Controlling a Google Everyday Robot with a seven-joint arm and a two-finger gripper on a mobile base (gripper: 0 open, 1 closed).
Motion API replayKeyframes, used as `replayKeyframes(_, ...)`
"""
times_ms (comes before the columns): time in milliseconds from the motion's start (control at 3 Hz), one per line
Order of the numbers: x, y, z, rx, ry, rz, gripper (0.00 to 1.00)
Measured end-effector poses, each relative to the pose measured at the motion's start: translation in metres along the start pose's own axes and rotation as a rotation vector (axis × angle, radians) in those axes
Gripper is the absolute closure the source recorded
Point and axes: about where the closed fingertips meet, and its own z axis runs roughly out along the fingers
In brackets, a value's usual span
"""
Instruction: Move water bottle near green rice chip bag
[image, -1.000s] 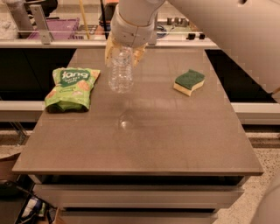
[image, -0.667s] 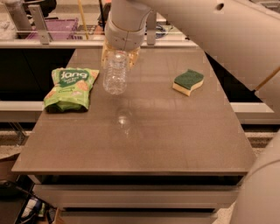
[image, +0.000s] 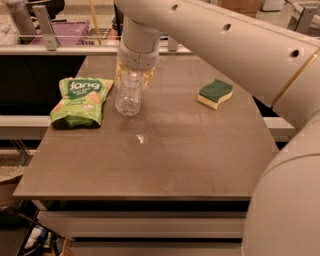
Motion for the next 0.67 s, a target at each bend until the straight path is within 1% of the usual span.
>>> replayKeyframes(333,-0.003,0.007,0.025,-0.001,0.010,-0.023,1.00)
replayKeyframes(667,-0.003,0.020,0.042,-0.009,0.033,-0.074,1.00)
